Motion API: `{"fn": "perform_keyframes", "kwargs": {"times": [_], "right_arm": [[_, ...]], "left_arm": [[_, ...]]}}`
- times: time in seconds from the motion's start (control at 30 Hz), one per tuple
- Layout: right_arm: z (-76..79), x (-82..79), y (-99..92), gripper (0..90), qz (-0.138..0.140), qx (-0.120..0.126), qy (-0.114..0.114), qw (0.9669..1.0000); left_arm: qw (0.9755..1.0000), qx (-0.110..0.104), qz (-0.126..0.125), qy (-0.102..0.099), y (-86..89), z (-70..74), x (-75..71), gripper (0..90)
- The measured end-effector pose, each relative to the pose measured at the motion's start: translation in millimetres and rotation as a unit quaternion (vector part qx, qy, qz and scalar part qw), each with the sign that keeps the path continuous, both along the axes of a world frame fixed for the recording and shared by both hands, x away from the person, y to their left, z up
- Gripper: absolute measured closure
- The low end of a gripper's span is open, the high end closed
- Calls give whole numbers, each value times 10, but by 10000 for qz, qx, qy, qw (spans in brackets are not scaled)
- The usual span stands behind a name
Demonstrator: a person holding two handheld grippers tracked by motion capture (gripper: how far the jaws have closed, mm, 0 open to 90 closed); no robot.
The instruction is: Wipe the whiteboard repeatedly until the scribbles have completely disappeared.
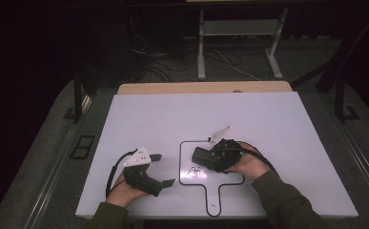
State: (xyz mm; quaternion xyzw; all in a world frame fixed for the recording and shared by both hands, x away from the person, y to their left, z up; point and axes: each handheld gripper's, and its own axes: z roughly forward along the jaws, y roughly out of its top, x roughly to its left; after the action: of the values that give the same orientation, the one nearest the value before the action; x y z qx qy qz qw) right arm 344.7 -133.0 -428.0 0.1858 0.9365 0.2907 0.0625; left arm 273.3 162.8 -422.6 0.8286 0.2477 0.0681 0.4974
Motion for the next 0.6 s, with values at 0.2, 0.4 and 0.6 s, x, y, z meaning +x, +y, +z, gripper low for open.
{"fn": "perform_keyframes", "kwargs": {"times": [0.2,0.4,0.6], "right_arm": [[2,-123,190,388,454,-90,-83,9989],[16,-320,371,389,889,-171,-64,9959],[16,-141,270,389,499,-127,-4,9987]], "left_arm": [[10000,-5,-7,-3,-2,3,-5,0],[10000,-16,10,-9,1,7,-8,0],[10000,-18,5,-14,4,7,-9,0]]}}
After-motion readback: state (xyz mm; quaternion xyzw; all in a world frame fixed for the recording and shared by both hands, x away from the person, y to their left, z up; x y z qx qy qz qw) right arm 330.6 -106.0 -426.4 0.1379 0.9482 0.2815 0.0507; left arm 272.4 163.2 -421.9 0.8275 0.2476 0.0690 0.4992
